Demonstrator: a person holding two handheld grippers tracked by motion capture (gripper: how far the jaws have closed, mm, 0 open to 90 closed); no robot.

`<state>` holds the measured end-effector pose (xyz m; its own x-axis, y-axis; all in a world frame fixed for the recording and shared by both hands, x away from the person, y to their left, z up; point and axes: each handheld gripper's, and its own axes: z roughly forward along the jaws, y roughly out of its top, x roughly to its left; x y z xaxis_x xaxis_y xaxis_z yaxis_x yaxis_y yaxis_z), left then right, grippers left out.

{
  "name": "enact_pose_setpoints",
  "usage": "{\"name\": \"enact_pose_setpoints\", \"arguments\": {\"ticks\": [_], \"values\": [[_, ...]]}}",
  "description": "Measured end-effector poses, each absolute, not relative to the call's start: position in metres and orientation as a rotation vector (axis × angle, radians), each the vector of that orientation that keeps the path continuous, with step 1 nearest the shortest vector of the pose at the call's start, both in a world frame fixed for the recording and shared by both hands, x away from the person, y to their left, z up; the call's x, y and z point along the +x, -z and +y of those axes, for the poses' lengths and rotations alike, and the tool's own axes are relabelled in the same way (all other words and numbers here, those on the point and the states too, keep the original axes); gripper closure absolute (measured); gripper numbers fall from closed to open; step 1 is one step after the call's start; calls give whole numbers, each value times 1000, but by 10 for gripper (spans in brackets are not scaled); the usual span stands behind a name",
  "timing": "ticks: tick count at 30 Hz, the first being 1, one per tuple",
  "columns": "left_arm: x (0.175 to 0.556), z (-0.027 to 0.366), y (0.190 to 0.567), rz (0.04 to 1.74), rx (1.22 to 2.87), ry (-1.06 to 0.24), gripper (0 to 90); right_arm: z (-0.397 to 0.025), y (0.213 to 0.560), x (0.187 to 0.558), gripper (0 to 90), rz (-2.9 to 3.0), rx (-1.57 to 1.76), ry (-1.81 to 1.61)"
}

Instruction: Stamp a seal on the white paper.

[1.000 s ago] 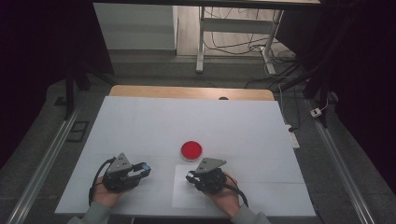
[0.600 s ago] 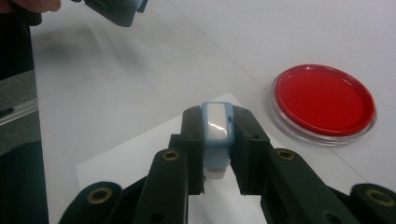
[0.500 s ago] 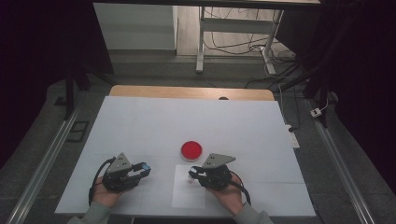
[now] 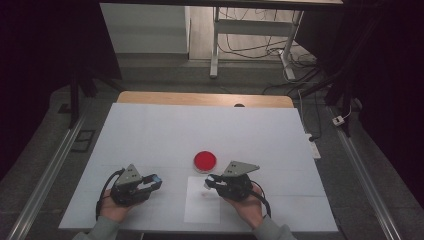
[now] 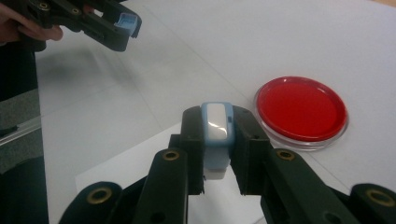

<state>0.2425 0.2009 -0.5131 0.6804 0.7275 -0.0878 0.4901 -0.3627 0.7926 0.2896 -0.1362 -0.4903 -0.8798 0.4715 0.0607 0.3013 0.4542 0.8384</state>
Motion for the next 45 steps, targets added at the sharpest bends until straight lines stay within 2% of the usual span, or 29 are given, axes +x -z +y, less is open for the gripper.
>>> {"name": "enact_pose_setpoints", "arguments": {"ticks": [27,45], "values": [[242,200,513,937,2036,-355,653,-174,460,300,753,2333,784,-1553],[242,200,513,937,2037,-355,653,-180,455,303,754,2304,799,-1572]]}}
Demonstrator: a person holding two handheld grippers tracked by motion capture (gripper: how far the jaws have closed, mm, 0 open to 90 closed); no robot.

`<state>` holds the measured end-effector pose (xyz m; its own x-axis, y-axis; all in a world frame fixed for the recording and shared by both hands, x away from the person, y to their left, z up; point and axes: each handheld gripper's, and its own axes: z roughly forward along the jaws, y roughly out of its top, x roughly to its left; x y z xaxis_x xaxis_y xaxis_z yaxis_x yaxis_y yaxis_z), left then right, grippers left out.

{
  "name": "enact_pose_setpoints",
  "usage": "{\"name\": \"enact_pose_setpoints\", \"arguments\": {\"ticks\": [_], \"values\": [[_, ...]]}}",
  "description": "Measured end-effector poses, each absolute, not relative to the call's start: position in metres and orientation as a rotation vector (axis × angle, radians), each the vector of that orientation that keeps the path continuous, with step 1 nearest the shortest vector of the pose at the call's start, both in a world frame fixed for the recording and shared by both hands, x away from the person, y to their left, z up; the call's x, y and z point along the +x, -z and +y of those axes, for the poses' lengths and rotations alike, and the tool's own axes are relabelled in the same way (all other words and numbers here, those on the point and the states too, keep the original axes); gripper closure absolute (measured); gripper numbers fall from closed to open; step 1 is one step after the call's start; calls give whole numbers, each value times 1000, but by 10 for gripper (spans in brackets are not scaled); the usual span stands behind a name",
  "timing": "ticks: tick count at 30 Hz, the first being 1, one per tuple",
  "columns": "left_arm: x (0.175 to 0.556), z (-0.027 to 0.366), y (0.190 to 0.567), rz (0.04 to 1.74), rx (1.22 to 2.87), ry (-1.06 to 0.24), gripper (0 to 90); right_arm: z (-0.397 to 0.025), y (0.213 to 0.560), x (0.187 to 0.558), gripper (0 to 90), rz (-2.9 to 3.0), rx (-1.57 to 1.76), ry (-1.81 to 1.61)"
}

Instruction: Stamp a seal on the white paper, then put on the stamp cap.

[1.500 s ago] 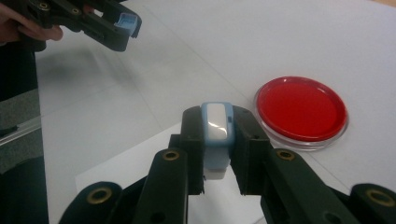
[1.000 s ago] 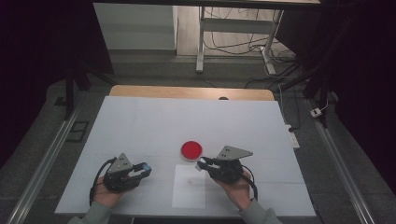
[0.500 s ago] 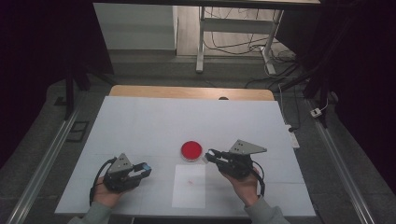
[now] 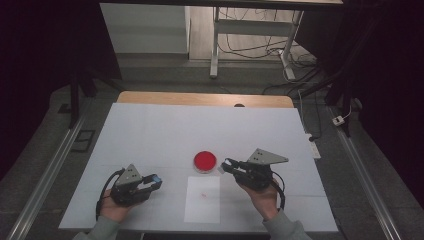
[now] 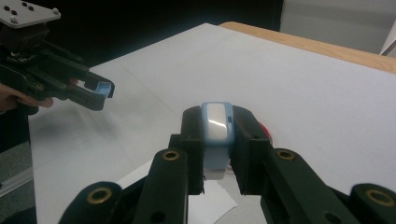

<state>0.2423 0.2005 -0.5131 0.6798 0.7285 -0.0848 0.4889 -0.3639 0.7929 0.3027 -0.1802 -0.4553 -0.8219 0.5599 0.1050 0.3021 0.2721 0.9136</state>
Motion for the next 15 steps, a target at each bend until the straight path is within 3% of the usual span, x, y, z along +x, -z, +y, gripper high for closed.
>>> {"name": "enact_pose_setpoints", "arguments": {"ticks": [15], "values": [[242,200,512,933,2032,-356,654,-180,456,303,754,2304,804,-1573]]}}
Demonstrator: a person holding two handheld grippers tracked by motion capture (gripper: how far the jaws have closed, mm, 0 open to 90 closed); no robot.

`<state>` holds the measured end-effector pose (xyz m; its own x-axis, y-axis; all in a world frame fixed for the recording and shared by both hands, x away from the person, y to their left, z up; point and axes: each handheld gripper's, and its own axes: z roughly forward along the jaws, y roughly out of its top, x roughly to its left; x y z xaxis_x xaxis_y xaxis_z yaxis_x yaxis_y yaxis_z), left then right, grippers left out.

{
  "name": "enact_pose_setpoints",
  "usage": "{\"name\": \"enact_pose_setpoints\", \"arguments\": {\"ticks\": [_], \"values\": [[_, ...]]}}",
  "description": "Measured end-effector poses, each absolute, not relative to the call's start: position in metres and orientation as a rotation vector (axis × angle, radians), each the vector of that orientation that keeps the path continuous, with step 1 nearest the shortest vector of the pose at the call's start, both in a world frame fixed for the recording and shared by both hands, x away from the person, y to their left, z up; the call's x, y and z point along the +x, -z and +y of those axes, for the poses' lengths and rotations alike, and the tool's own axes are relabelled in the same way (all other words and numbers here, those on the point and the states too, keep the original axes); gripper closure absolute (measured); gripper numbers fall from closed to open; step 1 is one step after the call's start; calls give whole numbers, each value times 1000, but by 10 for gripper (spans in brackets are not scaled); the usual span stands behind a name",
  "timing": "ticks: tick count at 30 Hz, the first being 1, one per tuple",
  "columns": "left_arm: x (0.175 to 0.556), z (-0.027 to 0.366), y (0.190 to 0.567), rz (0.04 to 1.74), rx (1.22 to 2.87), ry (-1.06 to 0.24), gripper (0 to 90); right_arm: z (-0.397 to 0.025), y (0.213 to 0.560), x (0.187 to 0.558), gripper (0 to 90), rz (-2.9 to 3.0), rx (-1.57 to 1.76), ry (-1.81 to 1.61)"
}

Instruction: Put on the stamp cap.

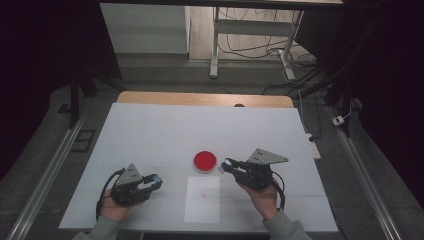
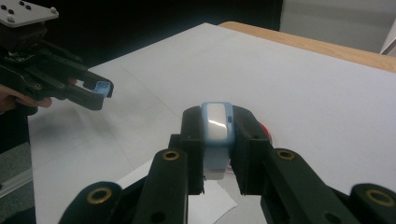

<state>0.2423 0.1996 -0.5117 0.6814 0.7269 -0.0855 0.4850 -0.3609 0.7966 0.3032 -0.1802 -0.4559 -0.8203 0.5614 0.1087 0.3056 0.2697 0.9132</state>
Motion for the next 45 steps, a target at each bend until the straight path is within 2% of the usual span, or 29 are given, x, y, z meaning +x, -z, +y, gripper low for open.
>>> {"name": "enact_pose_setpoints", "arguments": {"ticks": [45], "values": [[262,152,500,812,2099,-324,653,-180,450,301,753,2281,795,-1593]]}}
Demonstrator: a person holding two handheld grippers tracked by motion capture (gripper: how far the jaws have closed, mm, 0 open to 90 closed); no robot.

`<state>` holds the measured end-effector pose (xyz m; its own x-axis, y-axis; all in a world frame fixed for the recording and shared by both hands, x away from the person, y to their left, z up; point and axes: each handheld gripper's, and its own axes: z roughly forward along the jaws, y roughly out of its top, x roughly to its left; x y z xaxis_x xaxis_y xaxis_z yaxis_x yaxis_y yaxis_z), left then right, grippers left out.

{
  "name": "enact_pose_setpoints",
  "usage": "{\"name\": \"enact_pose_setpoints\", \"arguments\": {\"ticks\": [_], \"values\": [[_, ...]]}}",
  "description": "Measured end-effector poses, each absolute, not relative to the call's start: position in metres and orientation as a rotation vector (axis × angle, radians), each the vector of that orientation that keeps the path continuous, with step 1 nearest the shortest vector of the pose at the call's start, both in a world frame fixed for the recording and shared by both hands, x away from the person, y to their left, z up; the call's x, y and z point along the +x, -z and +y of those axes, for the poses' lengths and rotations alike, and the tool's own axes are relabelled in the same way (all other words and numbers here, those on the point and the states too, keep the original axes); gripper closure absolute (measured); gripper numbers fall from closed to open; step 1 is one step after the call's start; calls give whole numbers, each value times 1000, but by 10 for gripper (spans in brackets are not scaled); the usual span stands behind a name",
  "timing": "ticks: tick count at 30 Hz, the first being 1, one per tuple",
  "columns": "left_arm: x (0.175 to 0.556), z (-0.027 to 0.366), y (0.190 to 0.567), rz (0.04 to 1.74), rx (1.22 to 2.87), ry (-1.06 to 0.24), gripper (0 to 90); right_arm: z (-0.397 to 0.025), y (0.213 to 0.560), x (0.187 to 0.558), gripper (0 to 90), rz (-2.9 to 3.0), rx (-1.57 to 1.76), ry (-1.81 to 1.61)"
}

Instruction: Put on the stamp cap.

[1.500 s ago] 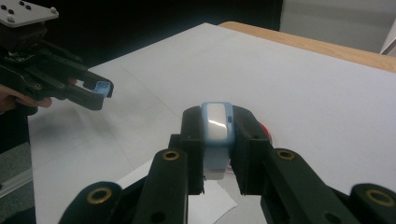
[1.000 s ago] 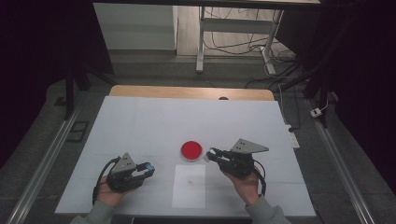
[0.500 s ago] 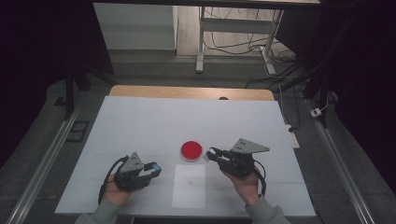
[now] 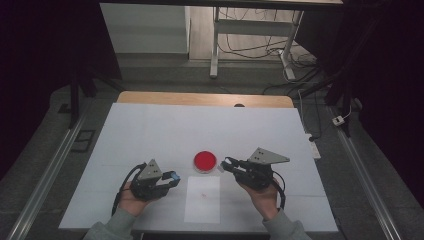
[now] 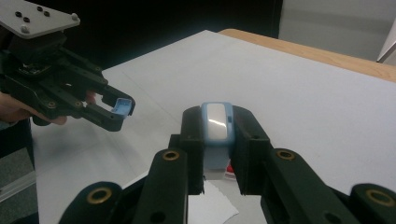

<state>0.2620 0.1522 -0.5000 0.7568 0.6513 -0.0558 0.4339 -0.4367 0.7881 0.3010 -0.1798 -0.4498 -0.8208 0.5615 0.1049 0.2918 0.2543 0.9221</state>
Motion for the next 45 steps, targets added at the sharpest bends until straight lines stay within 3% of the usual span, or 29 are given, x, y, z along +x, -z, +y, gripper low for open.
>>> {"name": "enact_pose_setpoints", "arguments": {"ticks": [45], "values": [[282,87,503,717,2126,-298,653,-177,448,300,753,2279,784,-1612]]}}
